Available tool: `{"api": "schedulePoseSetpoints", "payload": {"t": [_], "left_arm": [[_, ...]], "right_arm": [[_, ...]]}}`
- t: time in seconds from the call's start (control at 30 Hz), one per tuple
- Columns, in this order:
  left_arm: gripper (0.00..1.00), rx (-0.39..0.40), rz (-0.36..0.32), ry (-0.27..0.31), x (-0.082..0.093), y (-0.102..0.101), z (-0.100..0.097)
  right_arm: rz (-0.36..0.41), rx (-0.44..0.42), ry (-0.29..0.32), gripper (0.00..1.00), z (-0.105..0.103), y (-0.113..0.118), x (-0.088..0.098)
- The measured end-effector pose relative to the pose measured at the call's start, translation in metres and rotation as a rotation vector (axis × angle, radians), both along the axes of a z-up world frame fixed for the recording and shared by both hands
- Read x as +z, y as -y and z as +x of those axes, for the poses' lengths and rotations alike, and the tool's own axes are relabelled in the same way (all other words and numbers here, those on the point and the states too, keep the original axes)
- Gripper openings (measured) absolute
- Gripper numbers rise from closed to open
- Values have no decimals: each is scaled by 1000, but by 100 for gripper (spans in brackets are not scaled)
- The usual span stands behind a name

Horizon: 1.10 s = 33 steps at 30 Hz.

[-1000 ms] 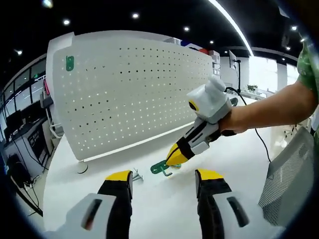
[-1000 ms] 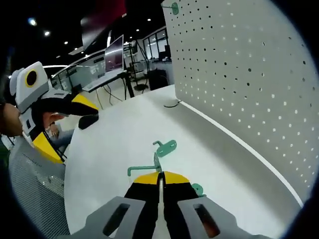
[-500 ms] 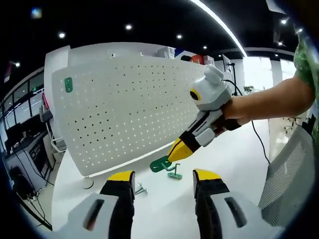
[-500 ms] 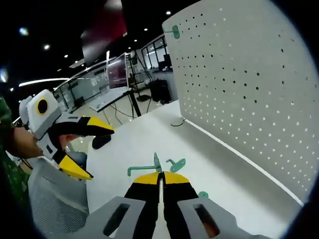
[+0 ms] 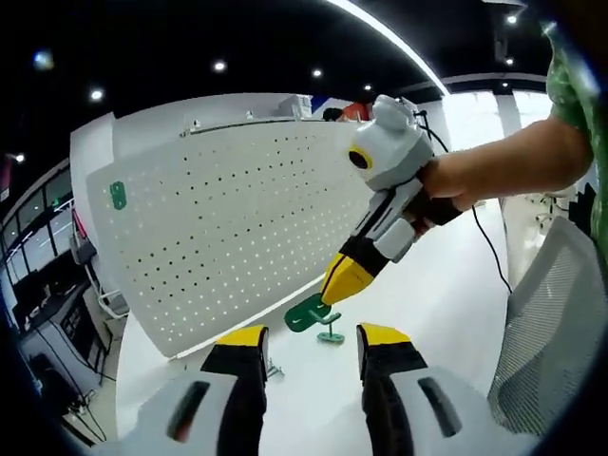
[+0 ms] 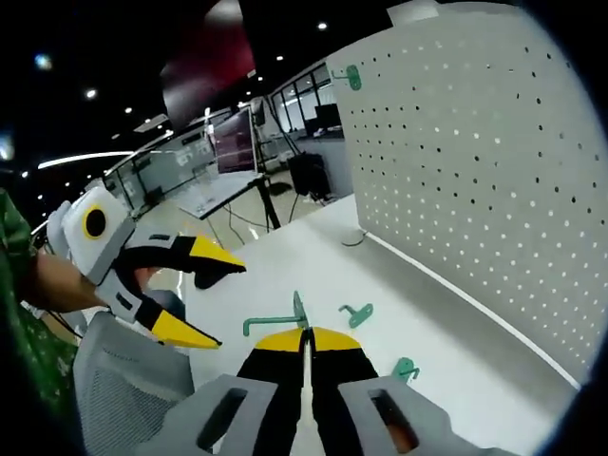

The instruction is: Insert the hook assembly into the mounting plate slot until the hook locks in place.

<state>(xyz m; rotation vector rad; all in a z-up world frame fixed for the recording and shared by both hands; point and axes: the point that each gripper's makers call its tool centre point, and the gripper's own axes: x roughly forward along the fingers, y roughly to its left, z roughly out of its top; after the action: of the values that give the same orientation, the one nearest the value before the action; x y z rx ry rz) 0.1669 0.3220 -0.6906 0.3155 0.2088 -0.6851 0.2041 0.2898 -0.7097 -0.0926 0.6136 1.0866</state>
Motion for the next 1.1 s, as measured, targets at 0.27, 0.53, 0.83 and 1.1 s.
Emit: {"api": "schedulePoseSetpoints", "payload": {"t": [0.27,0.53,0.83,1.1], "left_arm": [[32,-22,11,32,8,4,-6],[25,-58,20,55,12,9,-14],[17,-88,36,75,13,14,-21],[11,-112,48,84,15,17,-26]], "right_arm": [[-9,9,-10,0,-14,-6,8],[-16,16,-32,0,-24,-7,16],[-33,32,-59,0,-33,-10,16],[-23,27,-87,0,-35,-9,18]]}}
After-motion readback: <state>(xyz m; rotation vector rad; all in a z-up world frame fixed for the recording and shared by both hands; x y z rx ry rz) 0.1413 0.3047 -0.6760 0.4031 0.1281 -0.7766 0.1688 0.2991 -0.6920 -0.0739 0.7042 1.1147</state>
